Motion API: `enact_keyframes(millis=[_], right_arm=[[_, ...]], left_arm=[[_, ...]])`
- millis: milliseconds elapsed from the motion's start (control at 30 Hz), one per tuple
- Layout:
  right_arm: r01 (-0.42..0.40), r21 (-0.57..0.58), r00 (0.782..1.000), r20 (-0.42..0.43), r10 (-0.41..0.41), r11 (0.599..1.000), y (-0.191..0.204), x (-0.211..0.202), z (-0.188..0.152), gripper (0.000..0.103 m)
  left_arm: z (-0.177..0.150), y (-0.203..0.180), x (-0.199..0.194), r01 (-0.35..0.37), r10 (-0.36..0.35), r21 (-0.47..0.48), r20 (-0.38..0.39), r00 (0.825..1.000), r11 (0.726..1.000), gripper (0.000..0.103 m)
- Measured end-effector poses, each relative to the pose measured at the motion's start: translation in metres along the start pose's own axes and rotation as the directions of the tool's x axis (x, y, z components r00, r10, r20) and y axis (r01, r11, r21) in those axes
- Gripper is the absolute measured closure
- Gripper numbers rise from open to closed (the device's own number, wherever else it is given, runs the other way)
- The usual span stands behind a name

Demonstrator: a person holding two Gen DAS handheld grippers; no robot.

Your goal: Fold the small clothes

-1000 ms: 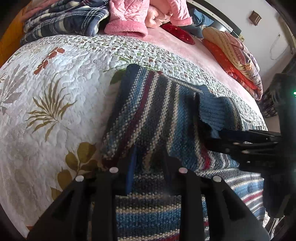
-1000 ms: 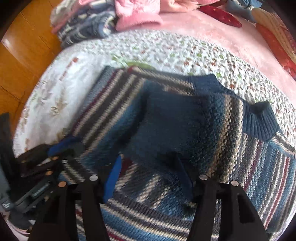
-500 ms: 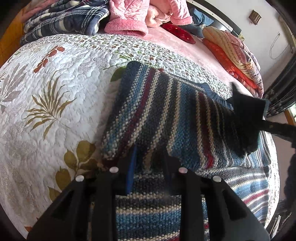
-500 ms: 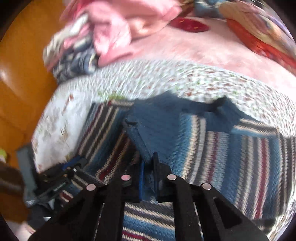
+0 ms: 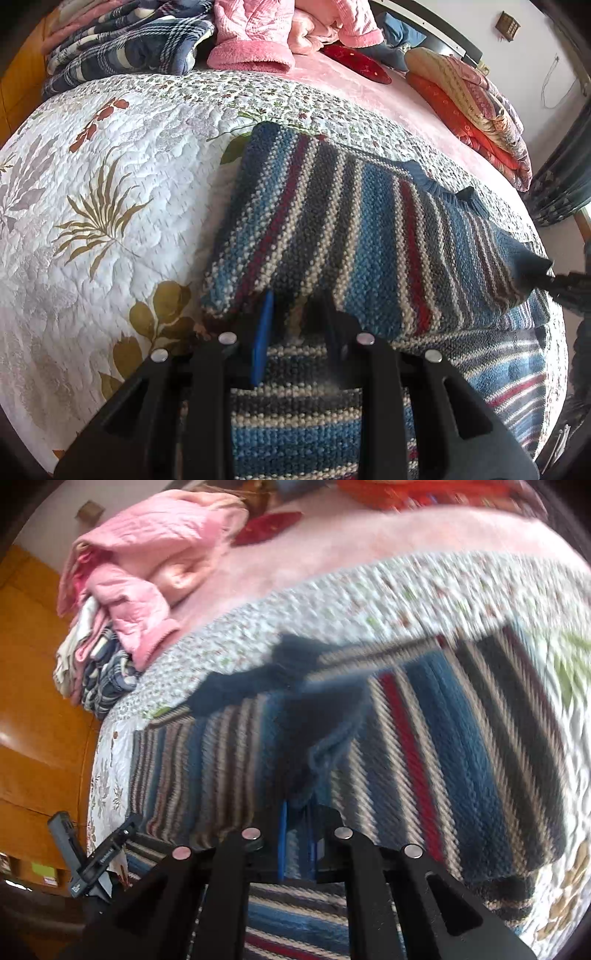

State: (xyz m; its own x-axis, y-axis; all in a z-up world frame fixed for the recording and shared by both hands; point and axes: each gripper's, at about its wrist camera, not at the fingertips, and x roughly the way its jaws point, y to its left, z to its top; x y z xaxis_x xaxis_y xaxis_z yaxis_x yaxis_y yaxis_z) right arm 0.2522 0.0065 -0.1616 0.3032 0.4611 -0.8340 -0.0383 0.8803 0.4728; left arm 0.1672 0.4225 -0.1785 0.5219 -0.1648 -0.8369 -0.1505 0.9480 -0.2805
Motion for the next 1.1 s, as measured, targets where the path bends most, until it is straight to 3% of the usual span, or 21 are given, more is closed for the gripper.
enact_keyframes(millis=[133,200,233,267,333,400,467,500,667,800,1000,1100], right_arm=[[-0.022,0.054,1.0,-0.009,0.022,0.998,-0.024,0.002,-0.011,0.081],[-0.073,0.095,0.997,0.009,0.072,0.993,-0.036,-0.002,-0.011,0.074],[-0.092,0.11,0.996,0.012,0.092,0.99,-0.039,-0.003,-0.01,0.06],[-0.117,0.131,0.993,0.015,0.116,0.984,-0.045,-0.003,-0.008,0.052],[-0.144,0.167,0.989,0.005,0.145,0.975,-0.052,0.003,-0.002,0.052],[-0.171,0.195,0.984,-0.01,0.176,0.966,-0.055,0.01,0.002,0.061],[-0.195,0.194,0.979,-0.017,0.202,0.961,-0.05,0.015,0.006,0.089],[-0.189,0.182,0.981,-0.019,0.195,0.965,-0.046,0.015,0.008,0.093],[-0.098,0.08,0.995,0.017,0.097,0.992,-0.024,-0.003,0.008,0.094],[-0.027,0.066,0.999,-0.024,0.029,0.997,-0.029,0.008,0.002,0.094],[-0.045,0.125,0.998,-0.03,0.049,0.991,-0.045,0.025,-0.008,0.094],[-0.081,0.149,0.996,-0.022,0.086,0.986,-0.049,0.015,-0.011,0.087]], left_arm=[[0.002,-0.003,0.0,-0.012,0.012,0.019,-0.013,1.0,1.0,0.077],[0.006,-0.006,-0.003,-0.023,0.024,0.023,-0.023,0.999,0.999,0.077],[0.008,-0.008,-0.007,-0.023,0.023,0.02,-0.018,1.0,1.0,0.076],[0.012,-0.011,-0.014,-0.008,0.008,0.015,0.004,1.0,1.0,0.076],[0.017,-0.02,-0.023,0.015,-0.016,0.019,0.036,0.999,1.0,0.072],[0.021,-0.035,-0.027,0.04,-0.042,0.041,0.047,0.998,0.998,0.069],[0.024,-0.053,-0.021,0.064,-0.066,0.083,0.023,0.998,0.994,0.067],[0.024,-0.057,-0.018,0.066,-0.067,0.094,0.015,0.998,0.993,0.067],[0.016,-0.069,0.011,0.029,-0.021,0.142,-0.06,0.998,0.989,0.067],[0.01,-0.065,0.022,0.024,-0.015,0.142,-0.065,0.998,0.99,0.067],[0.008,-0.059,0.023,0.041,-0.033,0.127,-0.066,0.997,0.991,0.067],[0.005,-0.061,0.009,0.022,-0.014,0.116,-0.075,0.997,0.993,0.067]])
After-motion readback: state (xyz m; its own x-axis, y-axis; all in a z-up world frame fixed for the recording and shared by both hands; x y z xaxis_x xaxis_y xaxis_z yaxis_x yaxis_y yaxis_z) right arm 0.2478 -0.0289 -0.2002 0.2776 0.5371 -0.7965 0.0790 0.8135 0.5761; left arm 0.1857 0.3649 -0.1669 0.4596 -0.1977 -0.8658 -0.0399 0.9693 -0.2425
